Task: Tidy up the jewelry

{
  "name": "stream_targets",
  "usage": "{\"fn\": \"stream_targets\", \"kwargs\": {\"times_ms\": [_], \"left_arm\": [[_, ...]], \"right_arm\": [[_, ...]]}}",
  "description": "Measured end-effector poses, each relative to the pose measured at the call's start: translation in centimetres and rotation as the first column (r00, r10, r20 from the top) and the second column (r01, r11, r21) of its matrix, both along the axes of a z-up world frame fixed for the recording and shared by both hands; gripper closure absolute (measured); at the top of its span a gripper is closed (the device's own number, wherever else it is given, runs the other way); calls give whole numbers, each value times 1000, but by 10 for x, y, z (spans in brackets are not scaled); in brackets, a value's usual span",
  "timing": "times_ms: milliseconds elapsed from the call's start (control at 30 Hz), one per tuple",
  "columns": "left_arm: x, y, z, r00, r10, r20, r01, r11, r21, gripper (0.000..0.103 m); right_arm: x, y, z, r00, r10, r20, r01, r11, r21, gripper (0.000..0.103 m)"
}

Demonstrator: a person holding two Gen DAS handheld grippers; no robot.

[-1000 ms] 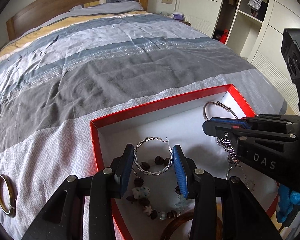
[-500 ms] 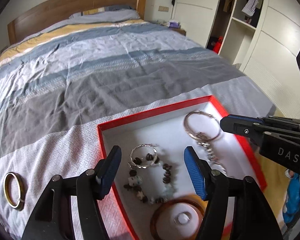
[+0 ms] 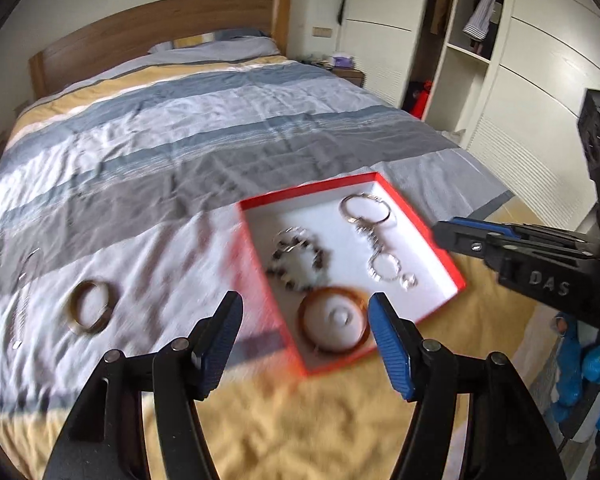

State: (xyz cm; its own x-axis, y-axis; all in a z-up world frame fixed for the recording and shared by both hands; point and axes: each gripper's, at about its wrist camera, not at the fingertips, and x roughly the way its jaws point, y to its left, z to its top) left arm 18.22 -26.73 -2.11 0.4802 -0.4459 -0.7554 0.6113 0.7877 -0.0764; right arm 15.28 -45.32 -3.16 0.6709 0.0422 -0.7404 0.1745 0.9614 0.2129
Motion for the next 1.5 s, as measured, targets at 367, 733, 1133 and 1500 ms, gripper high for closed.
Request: {"fn": "stream_targets", "kwargs": {"times_ms": [367, 733, 1133, 1500], "left_arm": [[-68, 96, 26, 991, 122, 51, -123, 992, 28, 29], [-120, 197, 43, 954, 281, 107, -284, 959, 8, 23], [-146, 270, 45, 883, 453, 123, -455, 890, -18, 22], [-129, 280, 43, 866, 484, 129, -484, 874, -27, 20]], "right_arm": [[-69, 68, 26, 998, 53, 43, -54, 998, 19, 85], [-114, 129, 48, 991, 105, 80, -107, 994, 11, 85], [-137, 177, 58, 976, 184, 120, -186, 983, 6, 71], [-111, 198, 41, 969, 229, 96, -232, 973, 16, 71]]}}
